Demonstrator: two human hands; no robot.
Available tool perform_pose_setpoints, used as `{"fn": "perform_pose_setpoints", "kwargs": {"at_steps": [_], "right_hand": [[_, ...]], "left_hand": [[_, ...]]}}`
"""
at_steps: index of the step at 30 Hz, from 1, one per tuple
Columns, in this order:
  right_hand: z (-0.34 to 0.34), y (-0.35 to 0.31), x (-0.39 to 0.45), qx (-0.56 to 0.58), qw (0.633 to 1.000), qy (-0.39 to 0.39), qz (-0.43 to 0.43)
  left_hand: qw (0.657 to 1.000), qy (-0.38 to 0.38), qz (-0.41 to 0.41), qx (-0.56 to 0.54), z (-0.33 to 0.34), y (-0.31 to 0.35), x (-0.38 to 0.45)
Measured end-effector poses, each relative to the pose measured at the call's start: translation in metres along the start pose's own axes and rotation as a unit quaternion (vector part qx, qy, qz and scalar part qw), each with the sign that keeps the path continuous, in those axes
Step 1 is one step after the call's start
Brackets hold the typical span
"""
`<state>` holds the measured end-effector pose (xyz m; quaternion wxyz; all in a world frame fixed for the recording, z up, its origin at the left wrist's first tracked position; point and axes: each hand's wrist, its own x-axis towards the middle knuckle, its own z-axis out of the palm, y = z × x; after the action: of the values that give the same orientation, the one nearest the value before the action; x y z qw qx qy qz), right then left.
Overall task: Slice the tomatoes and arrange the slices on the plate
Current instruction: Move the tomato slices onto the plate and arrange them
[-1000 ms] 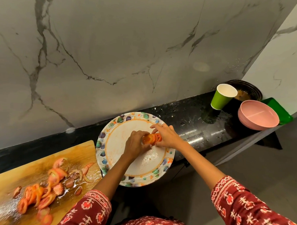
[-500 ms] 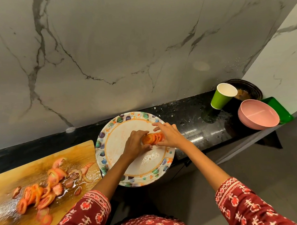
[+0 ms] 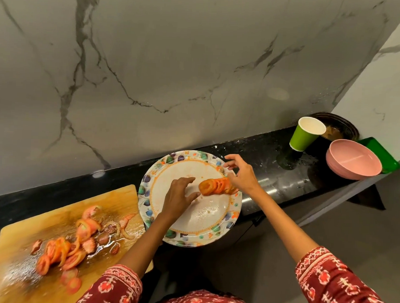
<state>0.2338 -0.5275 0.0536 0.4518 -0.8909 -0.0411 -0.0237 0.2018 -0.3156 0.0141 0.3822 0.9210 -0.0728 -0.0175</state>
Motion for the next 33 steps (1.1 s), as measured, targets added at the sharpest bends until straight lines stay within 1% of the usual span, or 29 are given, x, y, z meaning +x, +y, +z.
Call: {"fn": "perform_pose_setpoints", "kwargs": {"at_steps": [6, 11, 15, 17, 20, 23, 26, 29, 33], "right_hand": [[0.063, -0.045, -0.008, 0.011, 0.998, -0.057, -0.037], [0.130, -0.085, -0.023, -0.001, 0.986, -0.137, -0.100], [0.180, -0.118, -0.036, -0.001, 0.975, -0.173, -0.140], [0.199, -0.132, -0.042, -0.010, 0.970, -0.192, -0.151], [0.228, -0.155, -0.051, -0.017, 0.963, -0.213, -0.163], [0.250, -0.177, -0.059, -0.030, 0.960, -0.215, -0.176], [0.271, -0.192, -0.068, -0.100, 0.953, -0.223, -0.176], [0.284, -0.202, -0.074, -0.188, 0.946, -0.211, -0.156], [0.290, -0.209, -0.078, -0.208, 0.947, -0.207, -0.128]], "left_hand": [[0.997, 0.067, -0.027, -0.006, -0.048, -0.033, -0.037], [0.989, 0.117, -0.087, 0.006, -0.105, -0.078, -0.082], [0.972, 0.204, -0.120, -0.005, -0.149, -0.106, -0.125], [0.965, 0.231, -0.126, 0.001, -0.166, -0.118, -0.143], [0.960, 0.240, -0.145, -0.007, -0.188, -0.139, -0.173], [0.956, 0.247, -0.160, -0.011, -0.203, -0.158, -0.195], [0.951, 0.259, -0.164, -0.022, -0.209, -0.170, -0.210], [0.948, 0.268, -0.166, -0.041, -0.212, -0.175, -0.216], [0.944, 0.278, -0.165, -0.057, -0.211, -0.178, -0.221]]}}
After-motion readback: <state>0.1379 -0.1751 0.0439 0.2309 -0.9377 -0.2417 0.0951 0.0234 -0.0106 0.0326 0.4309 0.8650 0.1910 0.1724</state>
